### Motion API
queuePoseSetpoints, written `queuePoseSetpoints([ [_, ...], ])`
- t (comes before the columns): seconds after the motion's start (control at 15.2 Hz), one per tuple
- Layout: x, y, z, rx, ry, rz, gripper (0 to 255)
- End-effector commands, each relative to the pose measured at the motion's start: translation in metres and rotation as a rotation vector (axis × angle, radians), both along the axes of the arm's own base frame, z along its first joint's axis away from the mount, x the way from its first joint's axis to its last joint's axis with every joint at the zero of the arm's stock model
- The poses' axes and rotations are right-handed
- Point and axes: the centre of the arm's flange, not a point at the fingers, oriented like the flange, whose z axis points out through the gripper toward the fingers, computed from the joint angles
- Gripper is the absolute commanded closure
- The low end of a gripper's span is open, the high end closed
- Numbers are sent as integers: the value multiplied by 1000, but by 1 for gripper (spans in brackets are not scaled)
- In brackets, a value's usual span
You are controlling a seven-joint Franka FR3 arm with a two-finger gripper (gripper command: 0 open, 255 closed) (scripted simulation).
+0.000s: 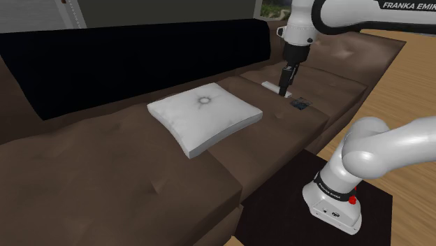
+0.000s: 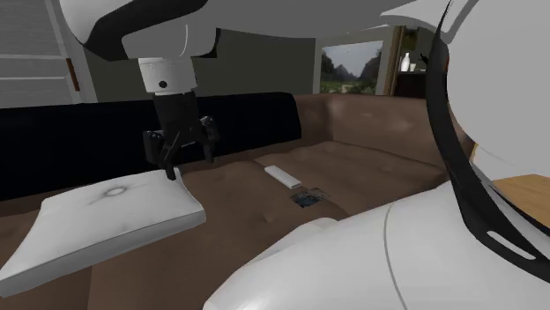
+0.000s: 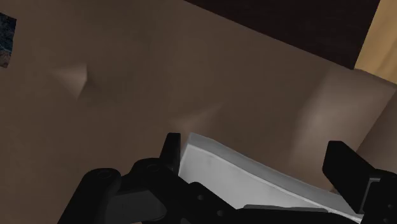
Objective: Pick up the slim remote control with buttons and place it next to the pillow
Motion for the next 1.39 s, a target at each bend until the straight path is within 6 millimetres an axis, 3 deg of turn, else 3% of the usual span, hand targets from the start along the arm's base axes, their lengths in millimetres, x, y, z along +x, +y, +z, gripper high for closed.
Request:
queuePoseSetpoints([
  [0.0, 0, 0, 0, 0, 0, 0, 0],
  [1.32, 96, -228, -94, 20, -35, -69, 0],
])
